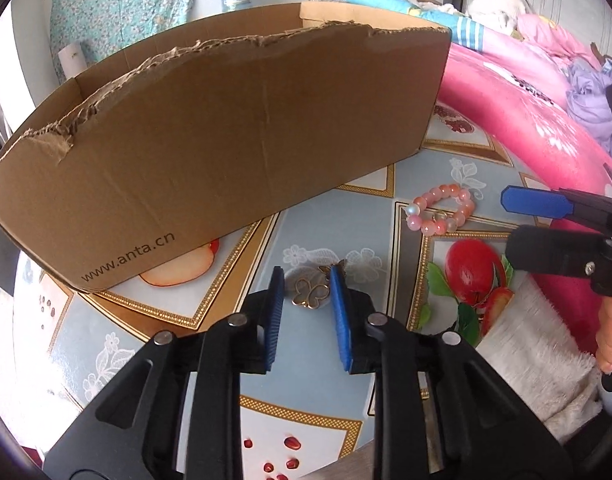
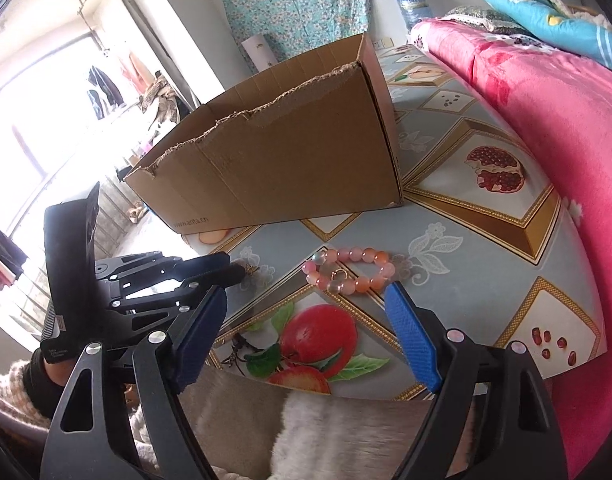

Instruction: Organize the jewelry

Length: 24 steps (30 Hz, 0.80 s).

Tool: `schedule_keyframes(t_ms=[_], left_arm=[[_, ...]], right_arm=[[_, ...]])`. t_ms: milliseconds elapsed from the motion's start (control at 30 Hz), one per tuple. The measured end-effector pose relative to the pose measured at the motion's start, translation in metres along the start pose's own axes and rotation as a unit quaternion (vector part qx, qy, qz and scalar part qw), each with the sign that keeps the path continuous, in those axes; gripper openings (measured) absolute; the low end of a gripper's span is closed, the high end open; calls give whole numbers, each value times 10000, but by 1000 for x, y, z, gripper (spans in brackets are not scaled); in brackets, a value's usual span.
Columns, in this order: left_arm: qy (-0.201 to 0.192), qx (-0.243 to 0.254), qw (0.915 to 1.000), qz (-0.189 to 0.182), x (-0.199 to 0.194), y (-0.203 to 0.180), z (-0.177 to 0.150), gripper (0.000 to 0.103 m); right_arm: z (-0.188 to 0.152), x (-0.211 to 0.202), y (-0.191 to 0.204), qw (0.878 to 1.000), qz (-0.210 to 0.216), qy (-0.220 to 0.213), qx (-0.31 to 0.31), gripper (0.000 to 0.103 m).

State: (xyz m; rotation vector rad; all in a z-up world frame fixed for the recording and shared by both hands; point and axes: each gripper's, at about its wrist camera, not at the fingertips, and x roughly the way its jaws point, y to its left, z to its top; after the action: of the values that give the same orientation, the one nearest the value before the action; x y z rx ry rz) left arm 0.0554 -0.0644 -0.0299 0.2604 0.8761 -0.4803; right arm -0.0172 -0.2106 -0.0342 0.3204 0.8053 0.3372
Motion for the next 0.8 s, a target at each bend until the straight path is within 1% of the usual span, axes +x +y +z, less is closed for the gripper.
schedule_keyframes(t_ms=[167,233,300,500,733,767,800], left_arm=[[-27,-6,10000,38,-3,-4,-3,14],[-81,-84,9999,-38,-5,-1,-6,0],[-107,-241,9995,-176,-6,4,-8,0],[-196,-571,9976,-326,-10,15,-15,0],[-336,-756,9965,-88,-23,31,-21,0],[-322,-774,9964,-89,-23,33,-22,0],[-323,-786,9963,-116,-24,34,-23,0]], right_arm=[[-1,2,-1,10000,39,-3,46,80],[-1,3,-1,10000,29,-5,62,80],[-1,2,-1,9999,79,3,101,80],[-2,-4,1,9999,24,-89,57,80],[-1,-7,-2,9999,-58,-143,48,80],[-2,-7,-2,9999,-54,-133,48,79],[-3,-7,-1,9999,-51,-133,28,75]])
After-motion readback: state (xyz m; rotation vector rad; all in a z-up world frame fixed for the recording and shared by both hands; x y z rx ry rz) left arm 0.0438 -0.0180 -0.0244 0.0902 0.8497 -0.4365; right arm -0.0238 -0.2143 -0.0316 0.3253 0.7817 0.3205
